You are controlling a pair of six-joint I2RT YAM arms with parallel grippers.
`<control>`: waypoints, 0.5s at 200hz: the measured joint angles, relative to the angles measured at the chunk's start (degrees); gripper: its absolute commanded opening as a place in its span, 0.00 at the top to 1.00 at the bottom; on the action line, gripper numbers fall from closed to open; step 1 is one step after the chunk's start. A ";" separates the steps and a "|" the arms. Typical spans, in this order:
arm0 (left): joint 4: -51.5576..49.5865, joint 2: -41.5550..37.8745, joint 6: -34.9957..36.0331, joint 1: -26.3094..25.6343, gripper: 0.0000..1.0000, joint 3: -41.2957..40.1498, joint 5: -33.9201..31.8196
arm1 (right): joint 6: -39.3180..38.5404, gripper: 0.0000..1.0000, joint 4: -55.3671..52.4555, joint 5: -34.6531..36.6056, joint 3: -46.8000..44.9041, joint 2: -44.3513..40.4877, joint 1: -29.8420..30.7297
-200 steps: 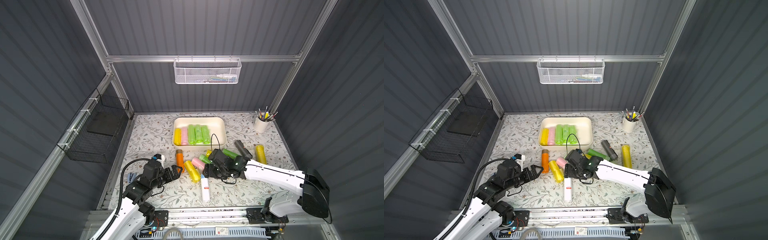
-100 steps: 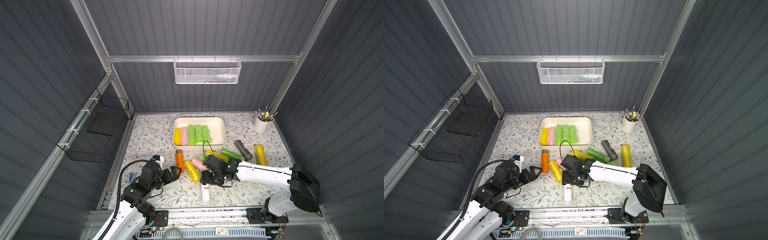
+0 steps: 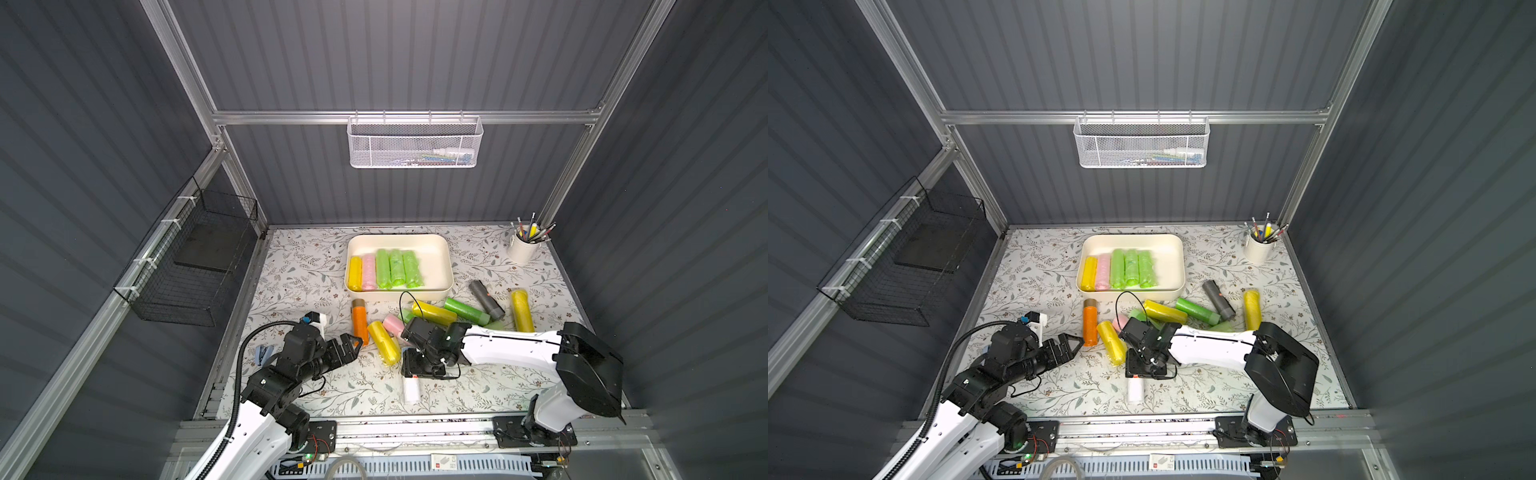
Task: Put the roll of trash bags into the storage box
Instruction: Pick up the roll of trash bags from the center of the board.
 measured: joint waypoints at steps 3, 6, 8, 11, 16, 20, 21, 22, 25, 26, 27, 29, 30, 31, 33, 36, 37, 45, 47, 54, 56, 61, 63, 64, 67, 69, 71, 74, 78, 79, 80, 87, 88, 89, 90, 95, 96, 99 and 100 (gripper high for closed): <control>-0.09 0.00 0.00 0.00 0.00 0.00 -0.04 | 0.09 0.39 0.04 -0.02 0.00 0.11 0.07; -0.15 0.00 0.00 0.00 0.00 0.00 -0.02 | 0.11 0.39 0.11 -0.07 0.00 0.24 0.11; -0.24 0.00 0.02 0.00 0.00 0.00 -0.04 | 0.17 0.40 0.13 -0.13 0.00 0.35 0.13; -0.33 0.00 0.00 0.00 0.00 0.02 -0.04 | 0.28 0.40 0.22 -0.17 0.00 0.44 0.20; -0.48 0.00 0.02 0.00 0.00 0.02 -0.04 | 0.33 0.40 0.31 -0.22 0.00 0.70 0.31; -0.63 0.02 0.00 0.00 0.00 0.02 -0.04 | 0.37 0.40 0.39 -0.22 0.00 0.87 0.35; -0.66 0.02 0.02 0.00 0.00 0.02 -0.04 | 0.39 0.40 0.42 -0.24 0.00 0.96 0.37; -0.68 0.02 0.00 0.00 0.00 0.02 -0.04 | 0.42 0.40 0.42 -0.26 0.00 0.98 0.37; -0.76 0.04 0.02 0.00 0.00 0.02 -0.07 | 0.48 0.40 0.46 -0.28 0.00 1.14 0.39; -0.79 0.07 0.02 0.00 0.00 0.02 -0.04 | 0.48 0.40 0.46 -0.28 0.00 1.18 0.39; -0.79 0.07 0.02 0.00 0.00 0.02 -0.04 | 0.48 0.40 0.48 -0.31 0.00 1.27 0.42; -0.79 0.07 0.02 0.00 0.00 0.02 -0.04 | 0.48 0.40 0.48 -0.33 0.00 1.36 0.42; -0.81 0.07 0.02 0.00 0.00 0.02 -0.07 | 0.50 0.40 0.48 -0.37 0.00 1.42 0.44; -0.81 0.07 0.02 0.00 0.00 0.02 -0.07 | 0.50 0.40 0.50 -0.37 0.00 1.44 0.44; -0.81 0.13 0.02 0.00 0.00 0.02 -0.07 | 0.50 0.40 0.55 -0.39 0.00 1.60 0.46; -0.81 0.17 0.02 0.00 0.00 0.02 -0.07 | 0.50 0.40 0.59 -0.42 0.00 1.75 0.50; -0.81 0.17 0.02 0.00 0.00 0.02 -0.07 | 0.52 0.40 0.61 -0.44 0.00 1.77 0.50; -0.81 0.44 0.02 0.00 0.00 0.07 -0.07 | 0.52 0.40 0.70 -0.44 0.02 2.23 0.59; -0.81 0.55 0.04 0.00 0.00 0.09 -0.07 | 0.52 0.40 0.70 -0.44 0.02 2.36 0.61; -0.79 0.92 0.07 0.00 0.00 0.15 -0.07 | 0.55 0.41 0.70 -0.46 0.02 2.67 0.63; -0.79 1.01 0.07 0.00 0.00 0.17 -0.04 | 0.55 0.41 0.70 -0.46 0.02 2.75 0.63; -0.85 1.29 0.11 0.00 0.00 0.24 -0.04 | 0.55 0.41 0.68 -0.44 0.02 2.93 0.66; -0.85 1.42 0.13 0.00 0.00 0.31 -0.04 | 0.61 0.41 0.70 -0.44 0.02 2.97 0.66; -0.85 1.46 0.15 0.00 0.00 0.31 -0.04 | 0.66 0.41 0.70 -0.46 0.02 2.99 0.66; -0.87 1.66 0.17 0.00 0.00 0.35 -0.04 | 0.68 0.41 0.70 -0.44 0.02 3.06 0.66; -0.87 1.73 0.17 0.00 0.00 0.39 -0.04 | 0.68 0.41 0.70 -0.44 0.02 3.08 0.66; -0.87 1.84 0.20 0.00 0.00 0.42 -0.04 | 0.68 0.41 0.70 -0.44 0.04 3.08 0.68; -0.90 1.97 0.20 0.00 0.00 0.46 -0.04 | 0.70 0.42 0.70 -0.42 0.04 3.10 0.68; -0.90 2.12 0.20 0.00 0.00 0.48 -0.04 | 0.74 0.42 0.70 -0.42 0.04 3.10 0.68; -0.90 2.14 0.20 0.00 0.00 0.48 -0.04 | 0.72 0.42 0.70 -0.42 0.04 3.10 0.68; -0.90 2.21 0.20 0.00 0.00 0.50 -0.04 | 0.72 0.42 0.68 -0.42 0.04 3.10 0.68; -1.03 2.43 0.20 0.00 0.00 0.57 -0.02 | 0.74 0.43 0.68 -0.37 0.07 3.15 0.66; -1.03 2.47 0.20 0.00 0.00 0.61 -0.02 | 0.74 0.43 0.66 -0.37 0.07 3.15 0.68; -1.03 2.49 0.20 0.00 0.00 0.63 -0.02 | 0.76 0.43 0.66 -0.37 0.09 3.17 0.68; -1.05 2.54 0.20 0.00 0.00 0.66 -0.02 | 0.76 0.44 0.66 -0.37 0.09 3.17 0.68; -1.07 2.71 0.20 0.00 0.00 0.76 -0.02 | 0.79 0.44 0.61 -0.35 0.17 3.26 0.68; -1.09 2.73 0.20 0.00 0.00 0.79 -0.02 | 0.79 0.44 0.61 -0.35 0.17 3.28 0.68; -1.09 2.80 0.20 0.00 0.00 0.85 -0.02 | 0.81 0.45 0.61 -0.35 0.24 3.30 0.68; -1.11 2.86 0.20 0.00 0.00 0.90 -0.02 | 0.85 0.45 0.59 -0.35 0.26 3.32 0.68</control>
